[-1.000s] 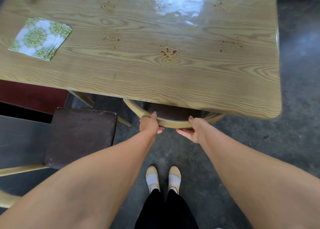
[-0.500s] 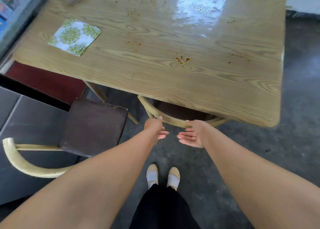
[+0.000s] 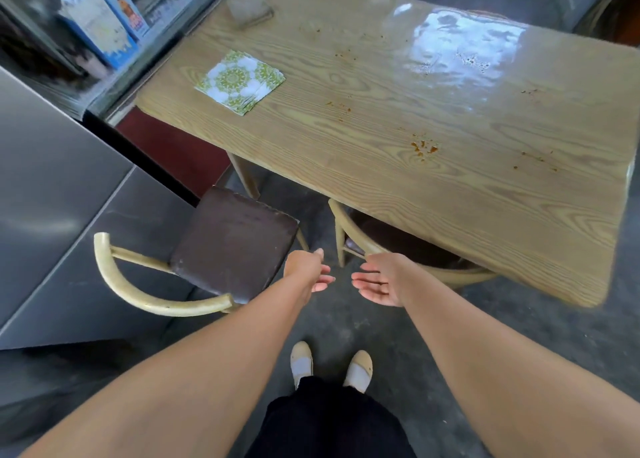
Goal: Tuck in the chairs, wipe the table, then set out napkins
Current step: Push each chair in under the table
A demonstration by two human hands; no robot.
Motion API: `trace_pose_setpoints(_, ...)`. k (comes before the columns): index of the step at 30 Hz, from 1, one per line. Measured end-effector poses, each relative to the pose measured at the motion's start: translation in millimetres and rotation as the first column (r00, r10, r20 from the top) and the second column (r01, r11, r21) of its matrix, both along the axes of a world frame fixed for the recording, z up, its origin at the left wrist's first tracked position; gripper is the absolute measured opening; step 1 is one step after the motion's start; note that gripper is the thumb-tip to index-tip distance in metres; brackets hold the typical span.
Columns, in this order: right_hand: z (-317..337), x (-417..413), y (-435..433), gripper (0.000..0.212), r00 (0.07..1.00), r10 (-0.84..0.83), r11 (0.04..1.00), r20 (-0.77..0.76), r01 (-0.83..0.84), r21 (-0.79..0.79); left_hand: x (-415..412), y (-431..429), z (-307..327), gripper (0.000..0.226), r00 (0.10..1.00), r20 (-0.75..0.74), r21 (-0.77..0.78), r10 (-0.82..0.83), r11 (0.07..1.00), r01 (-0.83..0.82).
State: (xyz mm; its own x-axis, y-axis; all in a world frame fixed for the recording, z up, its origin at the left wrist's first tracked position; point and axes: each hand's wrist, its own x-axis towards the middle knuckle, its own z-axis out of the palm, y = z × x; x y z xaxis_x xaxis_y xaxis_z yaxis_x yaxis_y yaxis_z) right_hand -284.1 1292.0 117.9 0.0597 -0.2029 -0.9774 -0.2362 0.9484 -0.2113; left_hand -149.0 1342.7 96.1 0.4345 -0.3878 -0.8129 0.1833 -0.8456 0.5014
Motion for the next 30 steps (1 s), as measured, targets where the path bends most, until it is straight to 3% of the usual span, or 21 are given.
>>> trace_pose_setpoints(10, 6.7, 89.3, 22.9, 0.027, 0.995, 0.098, 0.995, 0.023, -0.098, -0.009, 90.4, 35.1, 8.8, 0.021, 0.996, 0.022, -0.033, 0.083, 0.996, -0.082)
trace_pose_setpoints(18, 11.6, 186.2, 62.0, 0.025, 0.999, 0.053, 0.998, -0.011, -0.054, -0.039, 189.8, 69.0, 9.4, 0.018, 0.998, -0.027, -0.049, 0.051, 0.997, -0.052)
trace_pose_setpoints(30, -8.6, 316.5, 129.1, 0.023, 0.994, 0.112, 0.993, 0.003, -0.112, 0.034, 321.1, 129.2, -11.7, 0.025, 0.998, 0.01, 0.095, 0.065, 0.993, -0.065)
